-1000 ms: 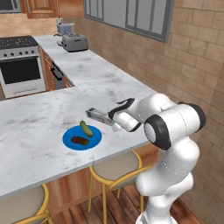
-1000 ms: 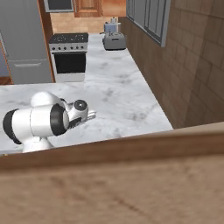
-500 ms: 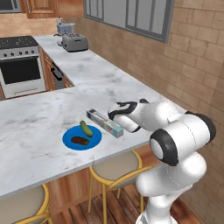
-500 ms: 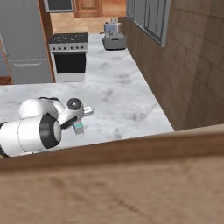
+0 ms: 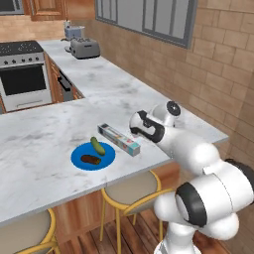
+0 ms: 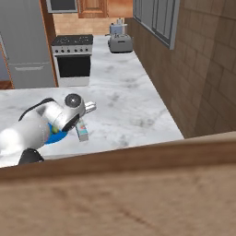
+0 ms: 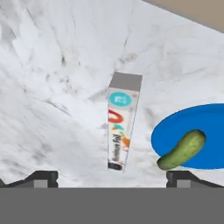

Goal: Retrieve the tupperware and aluminum foil from the cabinet and place them on the dining counter near the plate with sweet potato and cucumber to prepare for storing leftovers.

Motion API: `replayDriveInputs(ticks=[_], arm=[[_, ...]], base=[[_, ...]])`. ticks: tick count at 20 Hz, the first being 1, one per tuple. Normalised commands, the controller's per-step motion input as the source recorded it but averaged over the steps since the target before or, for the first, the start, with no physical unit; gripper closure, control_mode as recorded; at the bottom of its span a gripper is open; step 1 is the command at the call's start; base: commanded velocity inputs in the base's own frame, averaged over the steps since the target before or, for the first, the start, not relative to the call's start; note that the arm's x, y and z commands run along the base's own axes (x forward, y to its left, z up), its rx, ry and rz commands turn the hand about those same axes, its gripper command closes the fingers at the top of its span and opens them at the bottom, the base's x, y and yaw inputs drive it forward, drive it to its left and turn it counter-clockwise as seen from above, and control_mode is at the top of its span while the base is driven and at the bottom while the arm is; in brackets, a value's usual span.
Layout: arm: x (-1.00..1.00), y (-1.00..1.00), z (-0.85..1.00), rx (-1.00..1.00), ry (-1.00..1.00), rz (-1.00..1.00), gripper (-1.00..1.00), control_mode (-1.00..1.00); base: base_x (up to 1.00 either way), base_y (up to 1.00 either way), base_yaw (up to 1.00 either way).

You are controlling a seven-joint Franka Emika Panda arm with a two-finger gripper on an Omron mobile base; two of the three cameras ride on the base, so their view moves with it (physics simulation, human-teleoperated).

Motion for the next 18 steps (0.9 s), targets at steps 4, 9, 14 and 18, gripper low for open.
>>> replayDriveInputs(ticks=[4, 9, 14, 18], arm=[[-0.98, -0.08, 0.99, 0.0, 0.04, -0.1, -1.0, -1.0], [-1.0, -0.18, 0.74, 0.0, 0.0, -0.16, -1.0, -1.0], [-0.86, -0.1, 1.0, 0.0, 0.11, -0.14, -1.0, -1.0], [-0.57, -0.01, 1.0, -0.02, 0.2, -0.13, -1.0, -1.0]], base=[[0.0, 0.0, 0.0], [0.0, 0.0, 0.0], [0.0, 0.0, 0.0], [0.0, 0.0, 0.0]])
